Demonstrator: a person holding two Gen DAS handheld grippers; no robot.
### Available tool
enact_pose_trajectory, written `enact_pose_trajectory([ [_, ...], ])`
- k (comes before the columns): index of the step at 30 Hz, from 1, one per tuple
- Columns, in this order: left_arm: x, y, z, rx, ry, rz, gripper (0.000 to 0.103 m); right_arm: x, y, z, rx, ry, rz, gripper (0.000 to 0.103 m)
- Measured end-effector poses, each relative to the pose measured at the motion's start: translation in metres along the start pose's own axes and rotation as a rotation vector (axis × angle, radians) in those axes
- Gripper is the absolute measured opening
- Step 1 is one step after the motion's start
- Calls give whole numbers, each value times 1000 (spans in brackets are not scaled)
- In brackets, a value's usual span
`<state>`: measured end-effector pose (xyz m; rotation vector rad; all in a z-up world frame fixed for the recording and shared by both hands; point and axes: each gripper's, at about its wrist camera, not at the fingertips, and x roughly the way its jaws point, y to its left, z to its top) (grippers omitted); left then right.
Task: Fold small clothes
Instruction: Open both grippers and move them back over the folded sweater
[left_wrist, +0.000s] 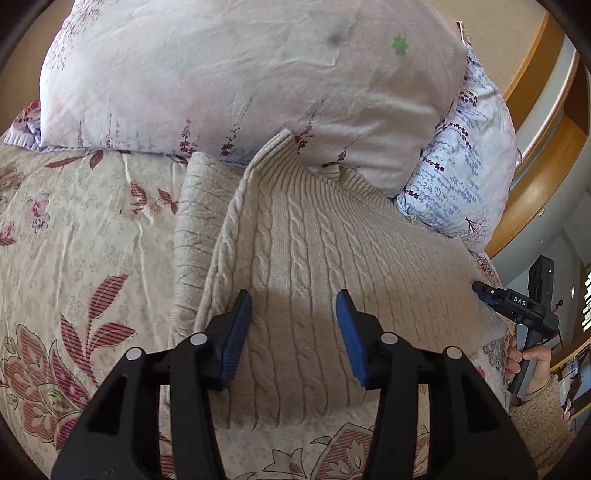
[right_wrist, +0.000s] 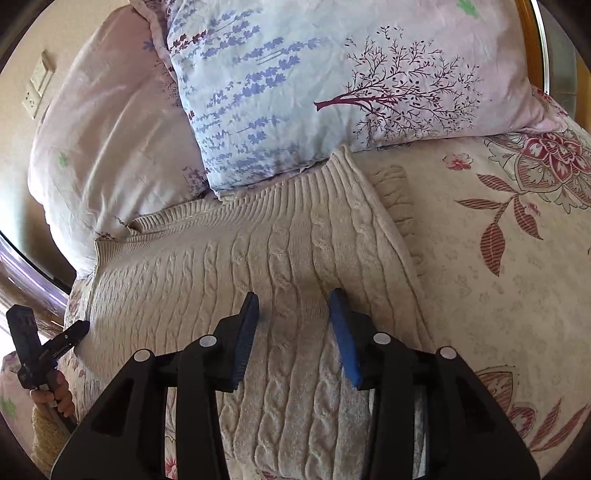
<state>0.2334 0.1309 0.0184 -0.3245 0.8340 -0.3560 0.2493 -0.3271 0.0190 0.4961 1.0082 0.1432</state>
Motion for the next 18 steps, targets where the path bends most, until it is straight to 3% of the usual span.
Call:
enact_pose_trajectory([
  [5,-2,3,-1,-19,-9,-16,48,-6,8,-2,-23,5,-18,44],
  [7,-8,3,0,-28,-19,-25,48,-17,14,-7,-38,-24,-16,51],
  [10,-22,6,3,-27,-72,1,54,-34,20,-18,-83,-59,-26,52],
  [14,-21,11,5,-17,-67,56,57,-42,30,-36,-190,-58,-105,55],
  [17,-8,12,1,-16,-29,85,57,-23,34,-49,-262,21,-190,61],
  [18,-6,11,0,-8,-27,96,57,-22,38,-54,-301,7,-207,68],
])
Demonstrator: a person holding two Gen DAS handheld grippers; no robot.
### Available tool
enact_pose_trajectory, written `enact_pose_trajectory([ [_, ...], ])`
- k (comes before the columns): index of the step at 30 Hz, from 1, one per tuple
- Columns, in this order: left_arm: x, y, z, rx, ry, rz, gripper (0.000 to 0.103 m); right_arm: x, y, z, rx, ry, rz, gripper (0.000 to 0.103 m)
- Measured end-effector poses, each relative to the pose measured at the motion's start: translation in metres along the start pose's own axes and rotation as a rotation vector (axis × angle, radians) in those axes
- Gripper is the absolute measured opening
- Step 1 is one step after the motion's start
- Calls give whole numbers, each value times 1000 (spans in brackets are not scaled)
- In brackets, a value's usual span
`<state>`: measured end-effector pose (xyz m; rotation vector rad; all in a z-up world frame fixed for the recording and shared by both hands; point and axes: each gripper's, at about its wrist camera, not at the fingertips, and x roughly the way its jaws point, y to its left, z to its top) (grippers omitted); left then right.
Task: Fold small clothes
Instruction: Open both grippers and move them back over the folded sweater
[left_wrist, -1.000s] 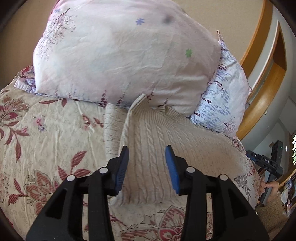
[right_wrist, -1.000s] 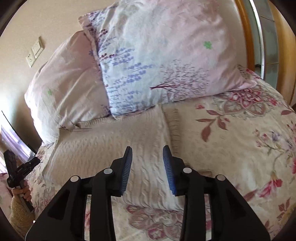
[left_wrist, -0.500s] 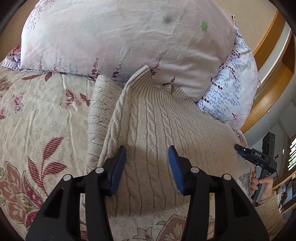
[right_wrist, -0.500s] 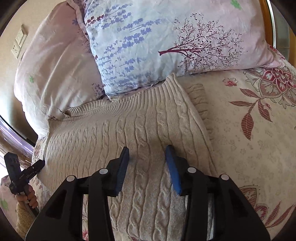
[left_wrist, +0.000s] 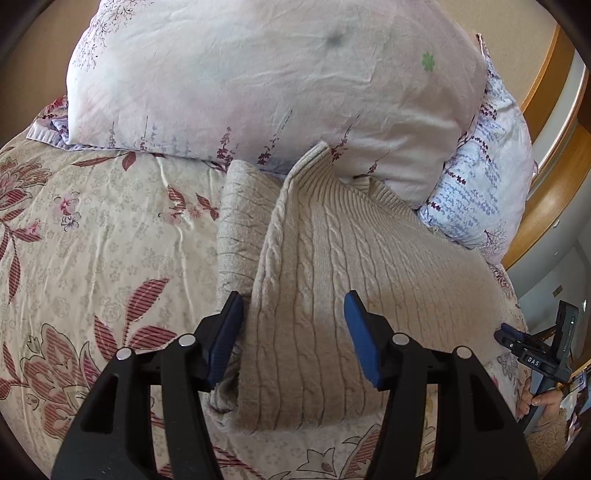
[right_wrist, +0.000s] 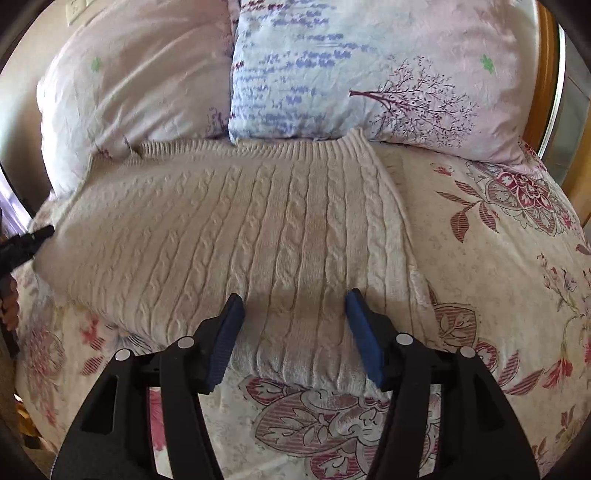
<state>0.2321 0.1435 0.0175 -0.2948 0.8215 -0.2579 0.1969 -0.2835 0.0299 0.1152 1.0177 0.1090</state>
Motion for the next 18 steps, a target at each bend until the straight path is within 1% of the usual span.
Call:
enact_pose_trajectory([
  [1,0,-1,0,4,-5,6,57,2,6,-1,-34,7,-11,74],
  [2,-1,-2,1,2,-7,5,58,3,11,0,-50,12,-26,75],
  [3,-3,-1,2,-6,-10,-3,59,3,12,1,-50,18,-32,78],
  [4,-6,0,4,-16,-19,-8,60,3,11,3,-34,19,-16,82],
  [5,-9,3,6,-28,-31,-6,63,2,7,4,-5,15,19,84],
  [8,-16,15,12,-70,-53,-10,64,-9,-11,5,125,-32,147,85],
  [11,-13,30,17,-143,-34,-52,63,-18,-28,0,254,-96,253,85],
  [13,-6,40,20,-202,-12,-91,62,-25,-39,-5,309,-142,320,85],
  [15,2,48,21,-260,10,-140,58,-30,-48,-11,344,-176,367,87],
  [18,13,57,21,-331,30,-194,54,-34,-56,-19,373,-205,409,88],
])
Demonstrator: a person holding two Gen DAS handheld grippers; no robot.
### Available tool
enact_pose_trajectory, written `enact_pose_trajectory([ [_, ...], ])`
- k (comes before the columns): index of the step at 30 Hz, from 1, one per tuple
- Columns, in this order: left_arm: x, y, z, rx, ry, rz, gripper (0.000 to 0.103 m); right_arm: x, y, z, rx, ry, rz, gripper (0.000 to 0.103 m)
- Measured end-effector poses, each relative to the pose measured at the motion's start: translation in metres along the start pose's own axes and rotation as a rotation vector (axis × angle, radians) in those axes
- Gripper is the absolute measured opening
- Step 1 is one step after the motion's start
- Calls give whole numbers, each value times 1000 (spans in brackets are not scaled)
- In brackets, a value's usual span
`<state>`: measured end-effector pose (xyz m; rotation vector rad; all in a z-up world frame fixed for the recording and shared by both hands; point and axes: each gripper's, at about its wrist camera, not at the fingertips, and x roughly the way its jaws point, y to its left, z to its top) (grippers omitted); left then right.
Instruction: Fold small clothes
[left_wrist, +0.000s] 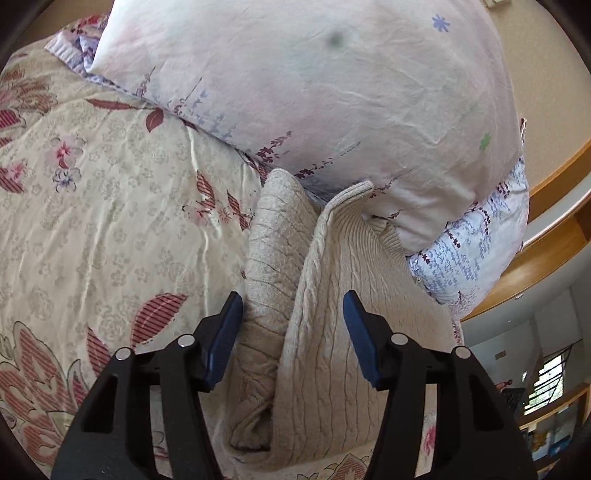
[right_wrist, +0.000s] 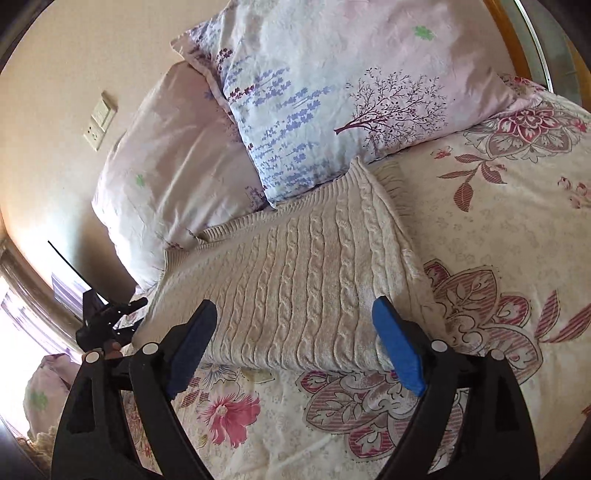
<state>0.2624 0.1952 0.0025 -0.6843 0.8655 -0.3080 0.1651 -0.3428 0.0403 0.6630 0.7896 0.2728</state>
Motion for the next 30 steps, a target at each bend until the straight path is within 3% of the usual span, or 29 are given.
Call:
enact_pose_trajectory([
  [5,6,2,3,-46,-4,-45,49,-3,-6,-5,36,-5,47,89],
  [12,18,-8,7,-69,12,-41,47,-6,-13,-7,73,-13,99,89],
  [16,29,-11,6,-98,30,-43,35,-6,-15,-7,86,-19,121,89],
  [17,32,-12,6,-108,37,-47,27,-6,-15,-7,84,-20,124,89],
  [20,34,-18,5,-128,29,-53,23,-8,-14,-6,79,-30,137,89],
  [24,23,-41,6,-134,-1,-100,21,-15,-17,-6,83,-69,176,89],
  [30,16,-107,-1,-81,-19,-186,20,-25,-29,-4,138,-122,243,90],
])
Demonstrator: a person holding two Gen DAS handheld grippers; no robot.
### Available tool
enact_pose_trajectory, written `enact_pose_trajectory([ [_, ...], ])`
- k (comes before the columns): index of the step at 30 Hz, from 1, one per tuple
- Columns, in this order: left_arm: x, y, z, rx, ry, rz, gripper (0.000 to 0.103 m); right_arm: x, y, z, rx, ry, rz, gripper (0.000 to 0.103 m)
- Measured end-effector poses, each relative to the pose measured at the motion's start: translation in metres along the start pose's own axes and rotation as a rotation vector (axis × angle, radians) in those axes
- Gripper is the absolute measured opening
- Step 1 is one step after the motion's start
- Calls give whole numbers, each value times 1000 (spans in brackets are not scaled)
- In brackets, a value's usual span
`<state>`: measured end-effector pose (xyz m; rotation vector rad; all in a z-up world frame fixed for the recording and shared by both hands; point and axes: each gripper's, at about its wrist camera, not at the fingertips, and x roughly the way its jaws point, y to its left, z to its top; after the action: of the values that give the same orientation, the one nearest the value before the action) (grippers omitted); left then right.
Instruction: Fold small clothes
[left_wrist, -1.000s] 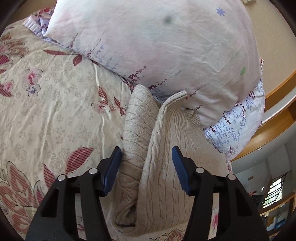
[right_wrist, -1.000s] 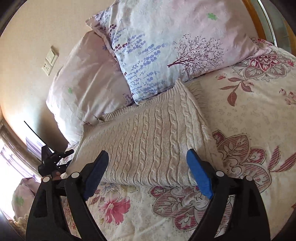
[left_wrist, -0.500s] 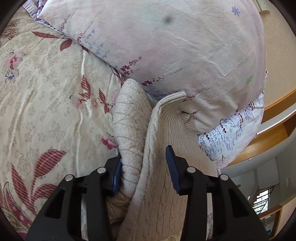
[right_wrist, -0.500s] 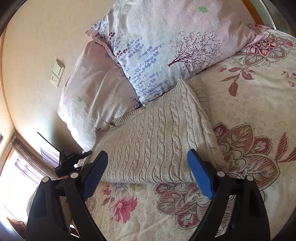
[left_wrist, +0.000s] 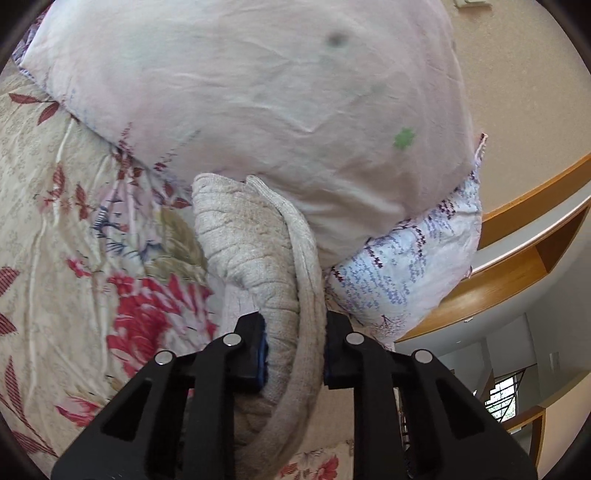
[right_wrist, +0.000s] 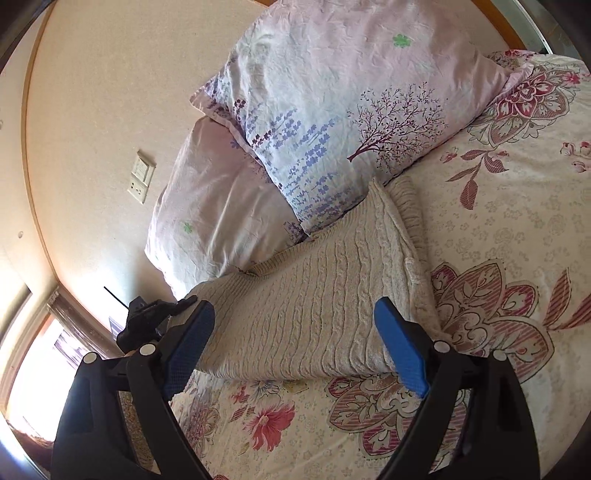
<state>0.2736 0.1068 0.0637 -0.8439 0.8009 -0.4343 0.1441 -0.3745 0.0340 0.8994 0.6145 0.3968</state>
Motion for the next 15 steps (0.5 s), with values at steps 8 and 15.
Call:
enact_pose_trajectory([
  [8,50,-81,-30,65,36,-75,18,-6,3,1,-16,-23,15,90],
  [15,136,-138,-91,158,168,-90,18,-21,-8,3,43,-100,23,90],
])
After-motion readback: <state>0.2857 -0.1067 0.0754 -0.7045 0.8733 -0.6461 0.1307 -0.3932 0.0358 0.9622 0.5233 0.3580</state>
